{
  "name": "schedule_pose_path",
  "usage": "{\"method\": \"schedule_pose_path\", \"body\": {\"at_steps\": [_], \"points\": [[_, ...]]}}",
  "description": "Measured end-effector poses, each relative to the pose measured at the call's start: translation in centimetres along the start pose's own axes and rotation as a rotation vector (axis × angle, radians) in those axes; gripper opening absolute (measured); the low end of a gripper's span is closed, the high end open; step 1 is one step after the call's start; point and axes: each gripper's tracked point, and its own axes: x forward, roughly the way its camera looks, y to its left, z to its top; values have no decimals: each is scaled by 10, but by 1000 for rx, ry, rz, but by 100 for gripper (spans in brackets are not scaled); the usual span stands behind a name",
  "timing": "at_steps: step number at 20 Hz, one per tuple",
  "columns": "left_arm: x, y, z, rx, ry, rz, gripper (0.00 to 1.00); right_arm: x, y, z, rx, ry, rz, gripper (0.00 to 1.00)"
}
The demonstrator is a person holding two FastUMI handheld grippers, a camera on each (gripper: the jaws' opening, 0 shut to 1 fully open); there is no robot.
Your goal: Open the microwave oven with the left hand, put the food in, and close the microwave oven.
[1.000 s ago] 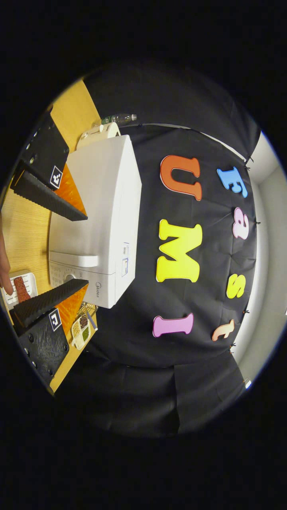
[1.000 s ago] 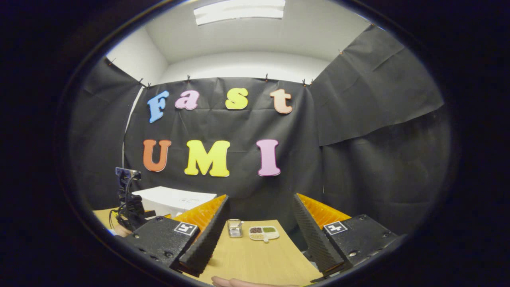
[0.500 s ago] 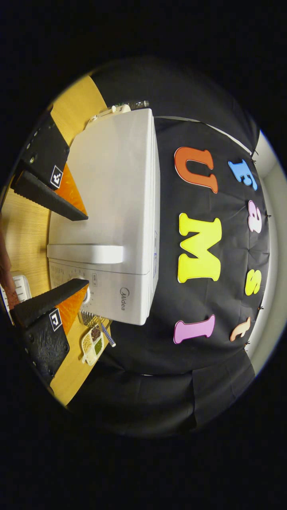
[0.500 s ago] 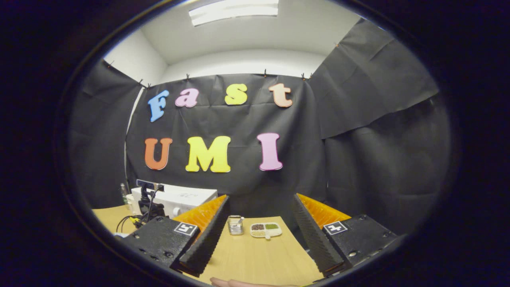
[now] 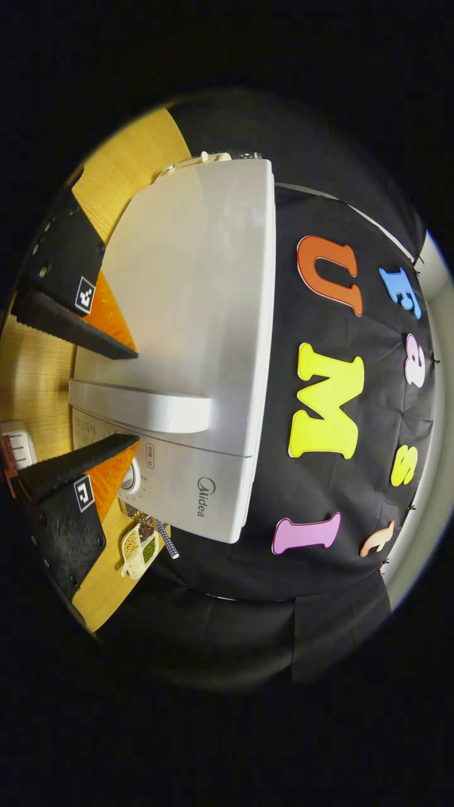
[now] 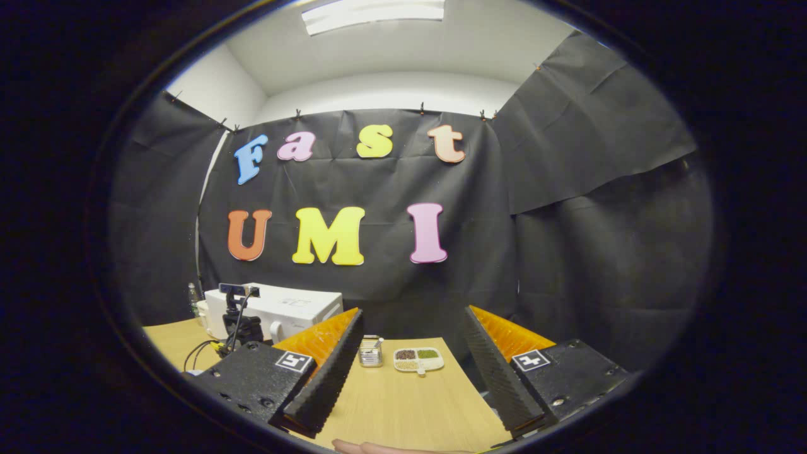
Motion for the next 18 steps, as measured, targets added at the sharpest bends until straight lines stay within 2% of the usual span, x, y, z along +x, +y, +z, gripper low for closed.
{"method": "schedule_pose_path", "body": {"at_steps": [1, 2, 3, 4, 5, 6, 8, 12, 15, 18], "points": [[-4, -8, -4, -20, 30, -38, 56, -1, 1, 2, -1, -5, -1, 100], [-2, -9, -6, -7, 37, -45, 24, -2, 1, 2, -2, -6, -1, 100], [-2, -9, -5, 33, 36, -46, 28, -3, 2, 2, -2, -5, -1, 100], [-3, -7, -7, 68, 48, -39, 18, -5, 3, 3, -2, -4, 2, 100], [-5, -7, -6, 84, 43, -27, 19, -8, 5, 3, -3, -3, 6, 100], [-3, -7, -6, 82, 40, -24, 9, -9, 5, 3, -7, -2, 8, 100], [-6, -6, -7, 67, 42, -28, 10, -12, 3, 3, -16, 2, 2, 100], [-8, -5, -11, 104, 47, -31, 10, -15, -2, 1, -25, 17, -9, 100], [-34, -2, -9, 112, 10, -31, 9, -18, -2, -1, -16, 30, -9, 100], [-58, 2, -16, 104, 12, -83, 9, -18, 6, -9, 14, 51, 7, 100]]}}
